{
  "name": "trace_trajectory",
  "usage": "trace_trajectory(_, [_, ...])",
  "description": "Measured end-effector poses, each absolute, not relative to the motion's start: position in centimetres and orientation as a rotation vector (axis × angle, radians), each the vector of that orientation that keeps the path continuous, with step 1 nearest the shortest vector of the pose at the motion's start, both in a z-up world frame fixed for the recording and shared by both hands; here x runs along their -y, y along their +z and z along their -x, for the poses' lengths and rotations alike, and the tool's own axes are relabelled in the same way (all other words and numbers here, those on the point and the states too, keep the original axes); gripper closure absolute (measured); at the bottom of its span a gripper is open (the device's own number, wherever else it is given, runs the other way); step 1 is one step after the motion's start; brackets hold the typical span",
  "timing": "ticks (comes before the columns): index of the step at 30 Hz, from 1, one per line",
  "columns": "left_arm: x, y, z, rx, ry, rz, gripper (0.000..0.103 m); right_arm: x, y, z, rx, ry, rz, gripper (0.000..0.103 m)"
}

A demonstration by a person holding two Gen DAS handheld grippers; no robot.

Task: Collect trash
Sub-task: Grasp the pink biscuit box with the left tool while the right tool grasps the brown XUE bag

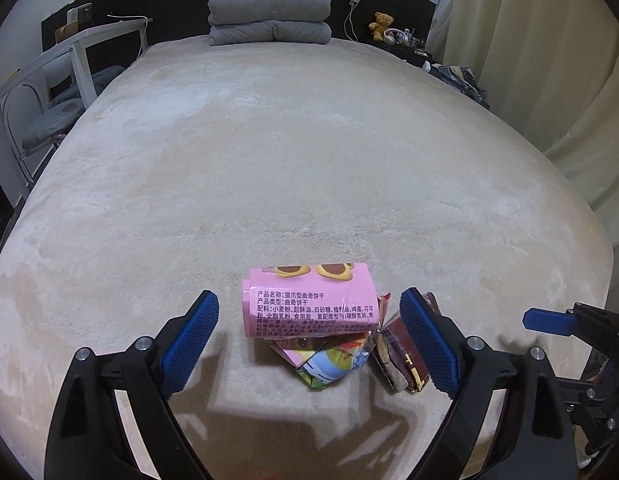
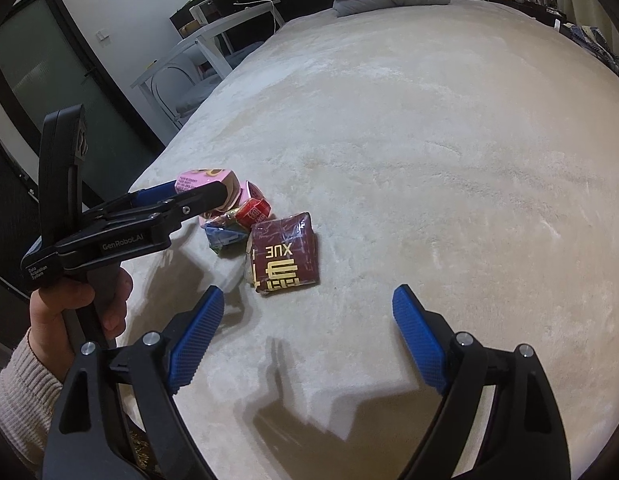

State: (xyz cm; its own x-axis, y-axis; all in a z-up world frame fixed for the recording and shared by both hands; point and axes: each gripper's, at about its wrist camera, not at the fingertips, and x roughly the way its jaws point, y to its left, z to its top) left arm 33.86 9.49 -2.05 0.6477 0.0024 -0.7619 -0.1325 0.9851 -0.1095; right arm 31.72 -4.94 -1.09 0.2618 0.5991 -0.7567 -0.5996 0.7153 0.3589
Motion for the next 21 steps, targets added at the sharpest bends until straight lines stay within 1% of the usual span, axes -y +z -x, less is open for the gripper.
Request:
trace_trajectory(2, [-9.2,-2.2,-34.0,-0.876,0.075,0.145,0.030,4.6,-1.3,-31.6,-1.033,0.807,0.016,0.018])
trace_trajectory(3, [-9.1,-2.3,-34.0,-0.880,0.082,0.135,0.033,4.4,-1.4,-31.5,-1.037,0.808,0.019,0.018])
trace_trajectory(4, [-9.1,-2.3,-34.0,-0.883,0.086,0.130,0.039,4.2,-1.5,-31.5,-1.037,0.811,0.022,0.018])
trace_trajectory(21, [-10.3,-0.2,-31.1,-0.798,0.078,0.183,0.040,0.5,-2.9,-31.6,-1.019,0.783,0.128,0.018])
